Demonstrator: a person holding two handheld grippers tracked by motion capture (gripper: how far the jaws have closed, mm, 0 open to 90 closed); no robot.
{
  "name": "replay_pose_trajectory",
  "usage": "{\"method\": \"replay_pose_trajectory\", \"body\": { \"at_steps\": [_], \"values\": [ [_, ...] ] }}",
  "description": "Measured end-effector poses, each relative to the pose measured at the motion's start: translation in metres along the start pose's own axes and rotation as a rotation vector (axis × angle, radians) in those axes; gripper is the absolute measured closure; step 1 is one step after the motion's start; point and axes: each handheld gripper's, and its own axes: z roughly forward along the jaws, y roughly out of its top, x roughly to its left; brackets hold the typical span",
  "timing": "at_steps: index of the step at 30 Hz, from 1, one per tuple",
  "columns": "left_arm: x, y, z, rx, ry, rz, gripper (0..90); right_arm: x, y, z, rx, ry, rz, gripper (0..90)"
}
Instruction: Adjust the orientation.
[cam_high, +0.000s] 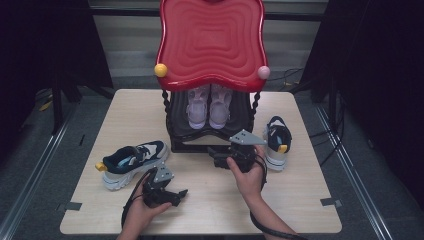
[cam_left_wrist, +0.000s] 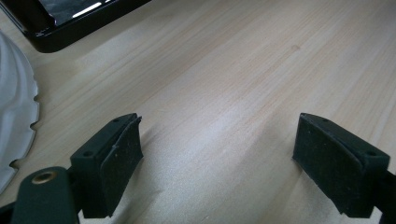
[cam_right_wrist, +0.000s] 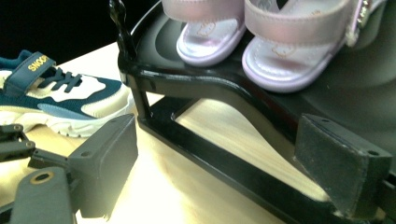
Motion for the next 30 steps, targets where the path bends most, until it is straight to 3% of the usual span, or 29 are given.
{"method": "replay_pose_trajectory", "body": {
  "at_steps": [9,30],
  "values": [
    [0.0,0.0,0.0,0.0,-0.003,0.0,14.6,-0.008,-0.014,-0.007,0.046,0.047,0.0,12.9],
    [0.0,0.0,0.0,0.002,-0.001,0.0,14.6,-0.02,-0.045,-0.025,0.11,0.136,-0.063,13.0]
  ]
}}
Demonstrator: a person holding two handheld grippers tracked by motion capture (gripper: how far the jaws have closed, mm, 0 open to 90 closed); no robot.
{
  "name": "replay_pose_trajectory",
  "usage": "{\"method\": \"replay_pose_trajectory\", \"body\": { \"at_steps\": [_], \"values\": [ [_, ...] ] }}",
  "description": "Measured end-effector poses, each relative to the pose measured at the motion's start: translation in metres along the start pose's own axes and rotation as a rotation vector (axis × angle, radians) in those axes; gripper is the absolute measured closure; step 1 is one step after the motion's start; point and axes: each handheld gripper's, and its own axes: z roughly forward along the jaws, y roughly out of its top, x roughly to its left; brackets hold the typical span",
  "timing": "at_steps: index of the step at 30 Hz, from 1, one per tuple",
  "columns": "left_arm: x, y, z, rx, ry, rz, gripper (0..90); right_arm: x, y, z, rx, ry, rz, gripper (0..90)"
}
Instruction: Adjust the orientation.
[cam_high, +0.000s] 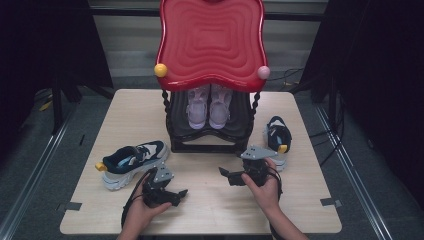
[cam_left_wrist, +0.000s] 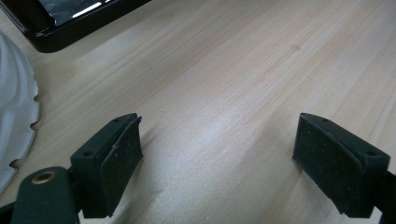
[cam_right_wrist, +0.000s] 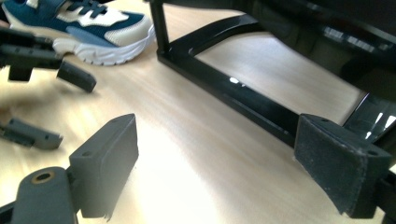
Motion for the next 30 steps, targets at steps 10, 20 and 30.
{"method": "replay_pose_trajectory", "body": {
  "at_steps": [10,20,30],
  "values": [
    [0.0,0.0,0.0,-0.001,0.0,-0.001,14.6,-0.001,-0.016,-0.005,0.049,0.048,-0.025,13.0],
    [0.0,0.0,0.0,-0.003,0.002,-0.001,14.6,-0.003,-0.029,-0.011,0.106,0.08,-0.054,13.2],
    [0.0,0.0,0.0,-0.003,0.002,-0.001,14.6,-0.002,-0.044,-0.014,0.18,0.105,-0.088,13.2]
  ]
}}
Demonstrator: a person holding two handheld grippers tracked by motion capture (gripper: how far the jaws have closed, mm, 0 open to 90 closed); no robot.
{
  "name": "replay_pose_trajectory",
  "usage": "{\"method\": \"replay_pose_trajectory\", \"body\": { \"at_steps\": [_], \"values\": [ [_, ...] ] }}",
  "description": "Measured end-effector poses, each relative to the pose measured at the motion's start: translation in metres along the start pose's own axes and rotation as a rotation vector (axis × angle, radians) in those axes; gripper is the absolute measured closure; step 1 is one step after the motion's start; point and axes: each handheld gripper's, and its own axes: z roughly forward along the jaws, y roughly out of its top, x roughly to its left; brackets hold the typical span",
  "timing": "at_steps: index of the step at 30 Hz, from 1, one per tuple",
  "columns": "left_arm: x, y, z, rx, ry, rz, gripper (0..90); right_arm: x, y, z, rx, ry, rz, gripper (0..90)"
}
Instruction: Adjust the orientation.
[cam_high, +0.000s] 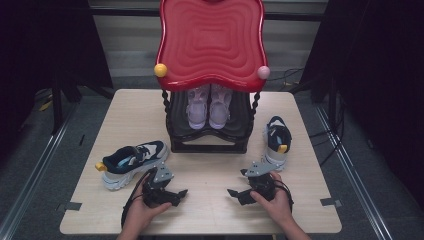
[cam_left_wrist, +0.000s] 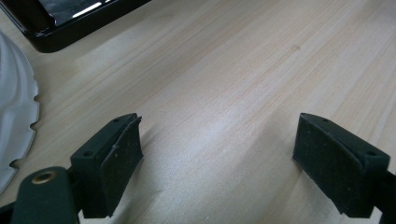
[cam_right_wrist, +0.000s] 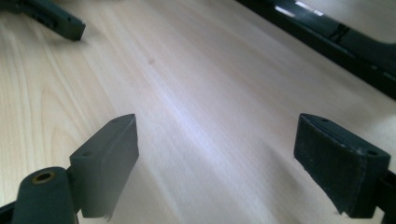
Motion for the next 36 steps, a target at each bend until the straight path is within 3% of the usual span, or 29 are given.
{"method": "replay_pose_trajectory", "body": {
  "at_steps": [13,36],
  "values": [
    [0.0,0.0,0.0,-0.001,-0.003,0.0,14.6,-0.001,-0.013,-0.004,0.067,-0.003,-0.041,13.1],
    [0.001,0.0,0.0,-0.003,-0.006,-0.001,15.0,-0.001,-0.013,-0.003,0.075,0.0,-0.042,12.5]
  ]
}}
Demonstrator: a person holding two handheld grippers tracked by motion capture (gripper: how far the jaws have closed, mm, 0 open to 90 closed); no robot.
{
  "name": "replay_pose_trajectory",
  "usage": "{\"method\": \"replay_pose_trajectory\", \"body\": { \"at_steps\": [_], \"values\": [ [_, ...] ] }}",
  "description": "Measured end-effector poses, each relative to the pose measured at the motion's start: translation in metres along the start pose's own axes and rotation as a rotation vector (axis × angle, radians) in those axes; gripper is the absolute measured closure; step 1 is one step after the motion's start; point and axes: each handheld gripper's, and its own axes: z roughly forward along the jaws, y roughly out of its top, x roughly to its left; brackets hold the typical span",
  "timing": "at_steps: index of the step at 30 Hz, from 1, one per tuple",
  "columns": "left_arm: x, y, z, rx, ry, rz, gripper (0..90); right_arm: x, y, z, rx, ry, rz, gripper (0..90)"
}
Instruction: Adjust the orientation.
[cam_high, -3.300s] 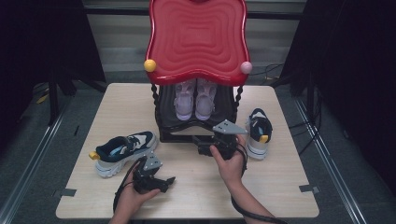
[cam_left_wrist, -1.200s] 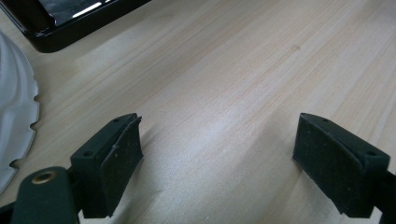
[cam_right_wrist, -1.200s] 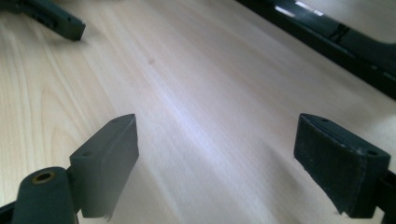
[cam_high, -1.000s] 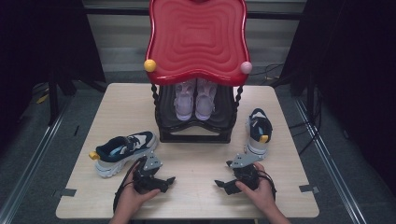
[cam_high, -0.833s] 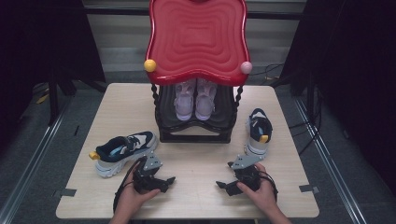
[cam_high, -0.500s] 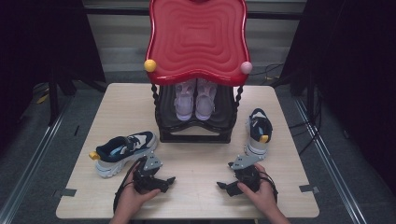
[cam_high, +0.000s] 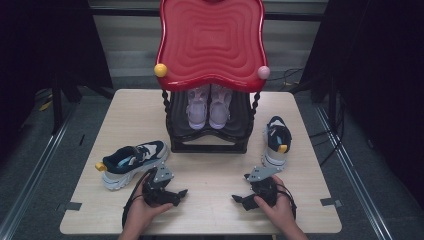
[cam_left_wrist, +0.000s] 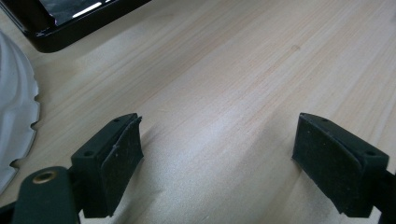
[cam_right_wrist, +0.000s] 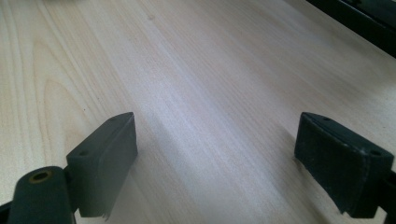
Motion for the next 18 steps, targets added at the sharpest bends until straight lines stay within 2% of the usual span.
{"method": "replay_pose_trajectory", "body": {
  "at_steps": [6,10,13,18],
  "values": [
    [0.002,0.003,-0.003,0.041,0.002,-0.013,17.4,0.0,0.0,0.0,0.0,0.0,0.001,12.4],
    [0.003,0.007,-0.006,0.067,-0.019,-0.024,20.5,0.0,0.0,0.0,0.0,0.0,0.0,12.4],
    [0.004,0.01,-0.01,0.1,-0.023,0.0,21.6,0.0,0.0,0.0,0.001,0.0,0.0,12.4],
    [0.008,0.019,-0.018,0.131,-0.036,0.007,21.5,0.0,0.0,0.0,0.001,0.0,0.0,12.4]
  ]
}}
